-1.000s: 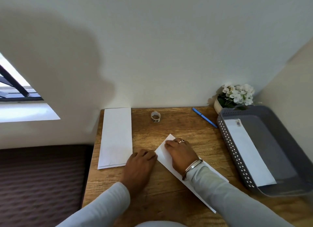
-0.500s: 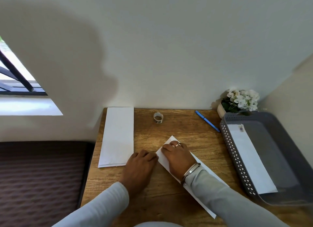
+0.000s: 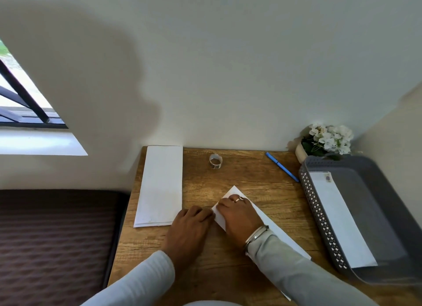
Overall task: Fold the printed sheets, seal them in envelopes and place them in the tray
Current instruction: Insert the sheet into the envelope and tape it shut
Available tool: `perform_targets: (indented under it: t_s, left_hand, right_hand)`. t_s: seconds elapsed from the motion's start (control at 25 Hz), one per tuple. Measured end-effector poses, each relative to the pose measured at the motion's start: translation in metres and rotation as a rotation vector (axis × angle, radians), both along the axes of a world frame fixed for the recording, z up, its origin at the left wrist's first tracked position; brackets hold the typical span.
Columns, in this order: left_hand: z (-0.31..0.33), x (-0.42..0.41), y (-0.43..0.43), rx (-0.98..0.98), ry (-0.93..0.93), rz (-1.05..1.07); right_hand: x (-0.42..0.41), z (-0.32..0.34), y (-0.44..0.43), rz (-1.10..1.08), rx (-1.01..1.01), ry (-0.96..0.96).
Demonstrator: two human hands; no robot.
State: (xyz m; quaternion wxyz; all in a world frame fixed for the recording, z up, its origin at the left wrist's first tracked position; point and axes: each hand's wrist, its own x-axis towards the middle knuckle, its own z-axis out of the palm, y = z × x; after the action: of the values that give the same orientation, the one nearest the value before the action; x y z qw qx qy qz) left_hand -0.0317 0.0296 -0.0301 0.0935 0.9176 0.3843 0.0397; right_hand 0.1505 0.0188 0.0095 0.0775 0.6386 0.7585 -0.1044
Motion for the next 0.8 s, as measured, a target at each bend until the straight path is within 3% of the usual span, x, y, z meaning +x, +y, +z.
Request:
perform_targets:
  t_s: [0.12,0.36,0.8]
  left_hand:
    - [0.000,0.002,0.002,0.006,-0.009,0.002]
    - [-0.001,0.002,0.000,-0.010,0.021,-0.016]
    - [0.012,0.040,0.030,-0.004,0.034,-0.058]
  right_hand:
    - [0.010,-0.001,-0.003,0.007,0.021,0.020]
    - [0.035,0.004,0.019,-0.196,0.052,0.066]
    - [0.050,0.002,0.023,-0.174,-0.034,0.155]
